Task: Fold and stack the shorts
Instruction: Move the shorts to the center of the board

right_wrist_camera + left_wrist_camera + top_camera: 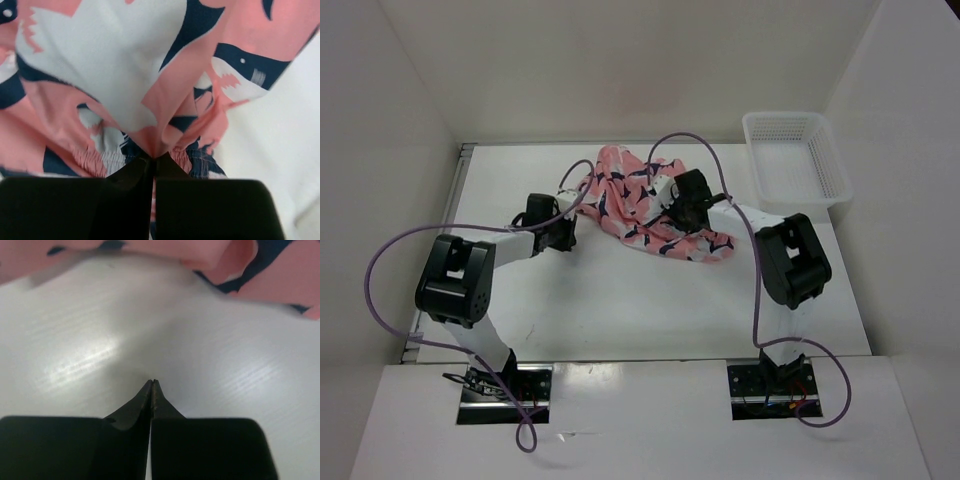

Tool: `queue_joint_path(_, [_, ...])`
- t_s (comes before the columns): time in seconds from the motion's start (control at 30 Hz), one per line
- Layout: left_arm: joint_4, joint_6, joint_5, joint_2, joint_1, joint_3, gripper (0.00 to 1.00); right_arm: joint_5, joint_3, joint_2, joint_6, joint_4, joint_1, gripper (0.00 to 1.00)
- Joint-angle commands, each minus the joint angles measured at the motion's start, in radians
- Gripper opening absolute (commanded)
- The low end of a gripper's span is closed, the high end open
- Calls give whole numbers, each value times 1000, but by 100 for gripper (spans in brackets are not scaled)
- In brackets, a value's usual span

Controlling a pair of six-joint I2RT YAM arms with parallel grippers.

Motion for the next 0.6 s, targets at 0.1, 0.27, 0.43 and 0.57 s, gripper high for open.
queue_joint_path(0.1, [-93,4,-18,-192,2,-52,22,-42,11,-230,-82,-174,-39,3])
queue_joint_path(0.27, [-86,4,-18,-227,2,-52,66,-78,78,-273,-72,-250,-88,81])
queue_joint_path(0.43, [-54,4,-9,-227,2,-23,73,-68,65,-274,-36,-213,13,68])
queue_joint_path(0.57, [-32,4,-29,-227,2,-12,77,-57,-12,-264,-22,-178,85,54])
